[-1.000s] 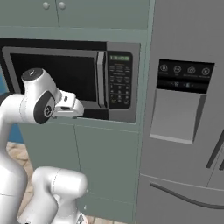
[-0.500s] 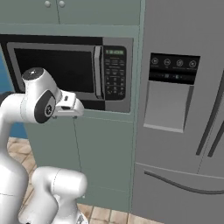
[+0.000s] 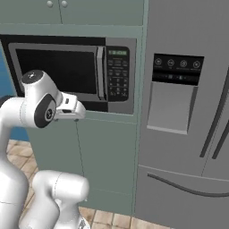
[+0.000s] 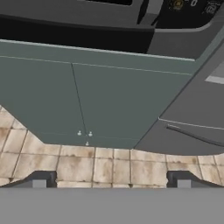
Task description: The microwave is finished heating the steak and sweet potato. Take the bowl containing the food and place it on the dining counter.
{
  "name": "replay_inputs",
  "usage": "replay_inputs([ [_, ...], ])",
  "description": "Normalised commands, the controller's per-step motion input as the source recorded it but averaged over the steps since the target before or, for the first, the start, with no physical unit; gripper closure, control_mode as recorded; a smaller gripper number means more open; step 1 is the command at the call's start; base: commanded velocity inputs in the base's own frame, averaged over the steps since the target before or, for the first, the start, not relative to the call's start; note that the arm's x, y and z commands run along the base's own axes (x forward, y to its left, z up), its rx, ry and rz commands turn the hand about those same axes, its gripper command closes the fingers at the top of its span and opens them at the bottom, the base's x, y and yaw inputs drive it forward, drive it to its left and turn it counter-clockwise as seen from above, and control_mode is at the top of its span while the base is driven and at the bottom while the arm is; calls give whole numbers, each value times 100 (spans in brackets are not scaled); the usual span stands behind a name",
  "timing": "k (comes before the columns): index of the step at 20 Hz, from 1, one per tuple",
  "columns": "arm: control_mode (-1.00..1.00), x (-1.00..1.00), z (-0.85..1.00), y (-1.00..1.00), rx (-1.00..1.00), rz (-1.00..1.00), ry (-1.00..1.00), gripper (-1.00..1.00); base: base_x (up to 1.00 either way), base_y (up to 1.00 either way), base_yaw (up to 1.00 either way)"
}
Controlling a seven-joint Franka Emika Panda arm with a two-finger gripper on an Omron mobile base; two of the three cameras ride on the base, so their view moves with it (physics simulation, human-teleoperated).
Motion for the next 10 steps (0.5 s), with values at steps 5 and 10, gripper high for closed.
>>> replay_inputs([
  [5, -100, 0, 33, -2, 0, 0, -29, -100, 0, 0, 0],
  [10, -100, 0, 31, -14, 0, 0, -42, -100, 0, 0, 0],
])
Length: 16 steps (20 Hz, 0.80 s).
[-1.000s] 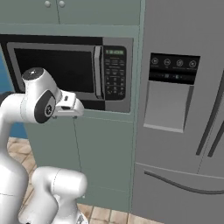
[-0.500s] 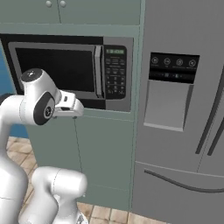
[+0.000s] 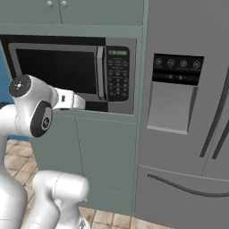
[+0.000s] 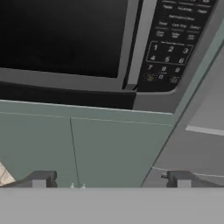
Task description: The microwave is finished heating the steak and sweet potato. Take the bowl containing the food and place it on the dining counter.
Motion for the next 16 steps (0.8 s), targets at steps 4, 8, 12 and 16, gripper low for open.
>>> replay_inputs([
  [4, -100, 0, 12, -39, 0, 5, -47, -100, 0, 0, 0],
  [8, -100, 0, 0, -29, 0, 12, -50, -100, 0, 0, 0],
  [12, -100, 10, 1, -6, 0, 5, -40, -100, 0, 0, 0],
  [16, -100, 43, 1, 0, 0, 0, -19, -100, 0, 0, 0],
])
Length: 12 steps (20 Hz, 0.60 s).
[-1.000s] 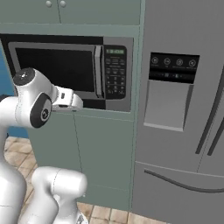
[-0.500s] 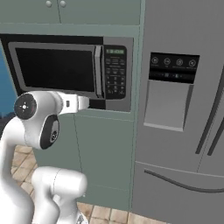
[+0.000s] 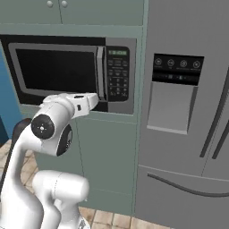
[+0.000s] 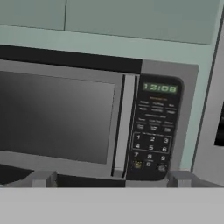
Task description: The microwave is finished heating the steak and sweet potato. Take the bowl containing the food and place it on the dining counter.
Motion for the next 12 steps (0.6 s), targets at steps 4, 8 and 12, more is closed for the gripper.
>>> replay_inputs([
  [4, -100, 54, 0, -7, 0, 0, -1, -100, 0, 0, 0],
  [8, -100, 66, 0, -4, 0, 0, 0, -100, 0, 0, 0],
  [12, -100, 74, 0, 0, 0, 0, 1, -100, 0, 0, 0],
])
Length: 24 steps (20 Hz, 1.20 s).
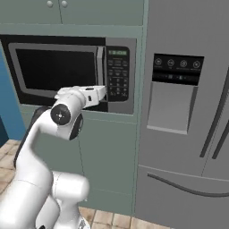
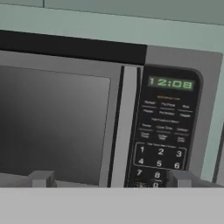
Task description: The microwave is finished heating the steak and sweet potato. Take the bowl containing the food and place it on the dining counter.
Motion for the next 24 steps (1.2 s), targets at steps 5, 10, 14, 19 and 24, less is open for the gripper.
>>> replay_inputs([
  [5, -100, 65, 0, -8, 0, 0, 1, -100, 0, 0, 0],
  [10, -100, 47, 0, -31, 4, 0, 2, -100, 0, 0, 0],
  [14, -100, 51, 0, -18, 1, 0, 1, -100, 0, 0, 0],
  [19, -100, 53, 0, -1, 0, 0, 1, -100, 0, 0, 0],
  [24, -100, 51, 0, 0, 0, 0, 0, -100, 0, 0, 0],
])
